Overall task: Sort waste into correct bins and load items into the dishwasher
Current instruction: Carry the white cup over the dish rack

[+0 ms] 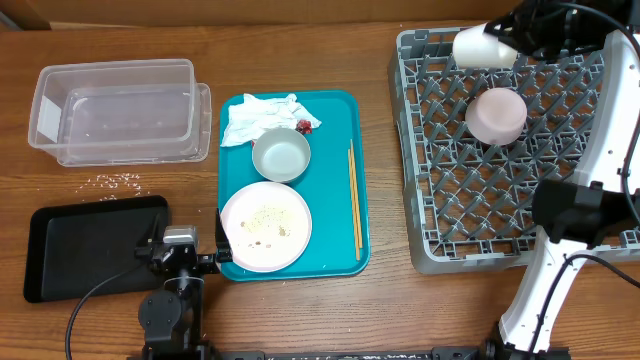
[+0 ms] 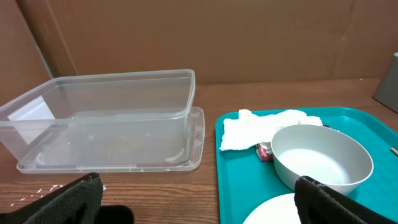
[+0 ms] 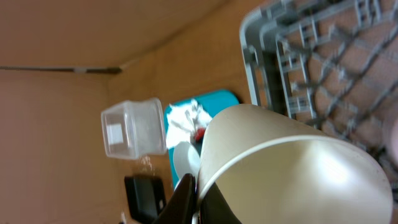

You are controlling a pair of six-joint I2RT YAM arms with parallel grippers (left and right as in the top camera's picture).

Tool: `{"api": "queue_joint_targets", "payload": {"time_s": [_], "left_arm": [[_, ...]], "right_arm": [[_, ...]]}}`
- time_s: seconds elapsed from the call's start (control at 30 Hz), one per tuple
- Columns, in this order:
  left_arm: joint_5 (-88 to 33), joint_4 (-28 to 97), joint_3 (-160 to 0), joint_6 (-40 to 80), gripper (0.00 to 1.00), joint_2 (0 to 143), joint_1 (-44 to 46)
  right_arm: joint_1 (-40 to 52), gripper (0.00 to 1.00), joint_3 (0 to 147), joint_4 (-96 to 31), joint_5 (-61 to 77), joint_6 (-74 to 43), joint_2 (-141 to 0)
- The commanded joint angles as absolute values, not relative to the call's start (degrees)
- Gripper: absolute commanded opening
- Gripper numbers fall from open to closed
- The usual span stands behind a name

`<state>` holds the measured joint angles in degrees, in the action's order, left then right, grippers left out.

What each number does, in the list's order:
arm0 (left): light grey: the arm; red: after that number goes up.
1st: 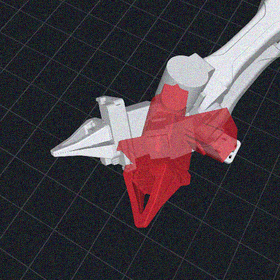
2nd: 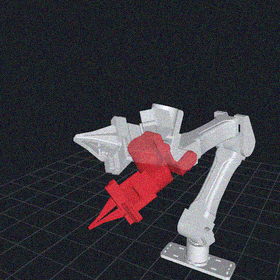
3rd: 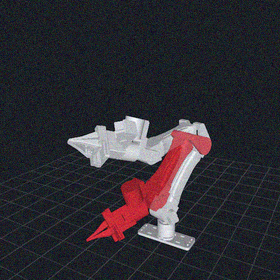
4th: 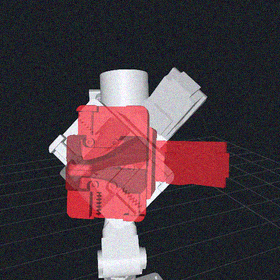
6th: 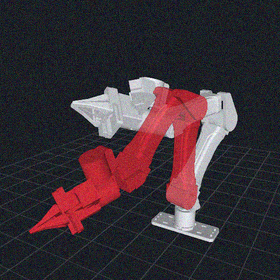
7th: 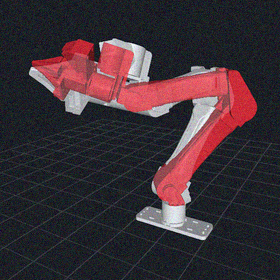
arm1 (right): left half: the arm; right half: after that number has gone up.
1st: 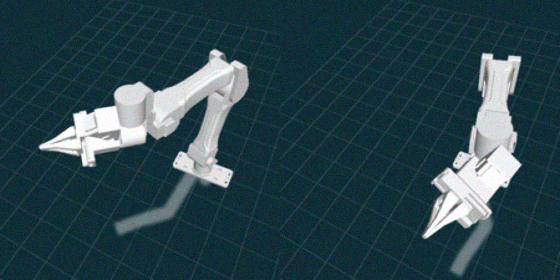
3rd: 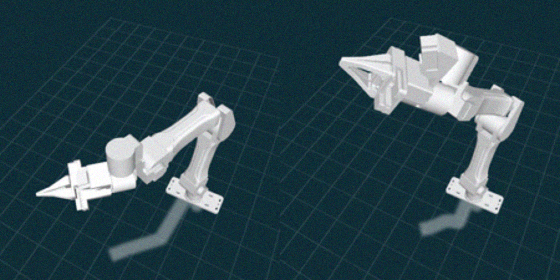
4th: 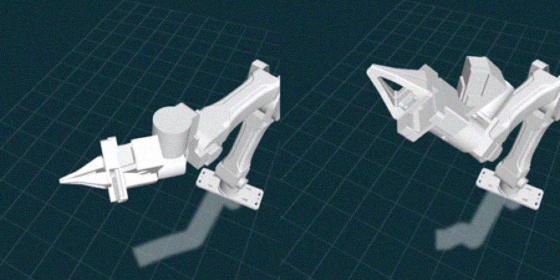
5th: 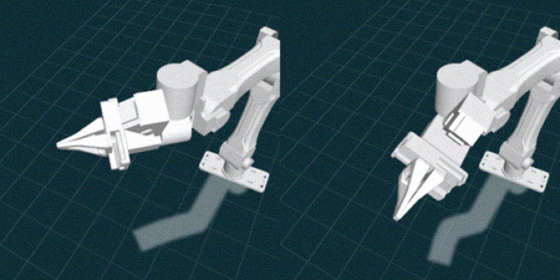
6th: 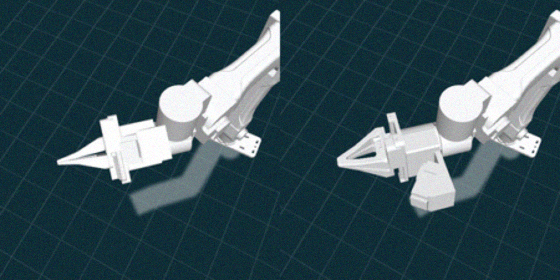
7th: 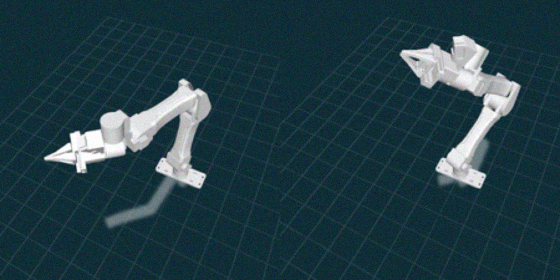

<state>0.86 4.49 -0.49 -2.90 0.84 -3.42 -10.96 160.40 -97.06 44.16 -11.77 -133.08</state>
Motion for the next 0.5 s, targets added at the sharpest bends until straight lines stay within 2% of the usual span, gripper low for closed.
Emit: {"api": "queue_joint_targets", "payload": {"time_s": [0.0,0.2,0.37,0.47], "left_arm": [[0.21,4.4,-0.27,-2.15,1.0,0.25,-3.7],[0.21,4.4,-0.27,-2.15,1.0,0.25,-3.7],[0.21,4.4,-0.27,-2.15,1.0,0.25,-3.7],[0.21,4.4,-0.27,-2.15,1.0,0.25,-3.7]], "right_arm": [[-10.22,0.04,153.38,-97.08,41.8,-9.91,-125.58],[-11.07,0.04,133.67,-97.06,26.68,-8.4,-113.84],[-12.51,0.04,124.01,-96.9,32.38,1.21,-112.07],[-14.72,0.04,118.5,-95.94,41.71,7.6,-112.09]]}}
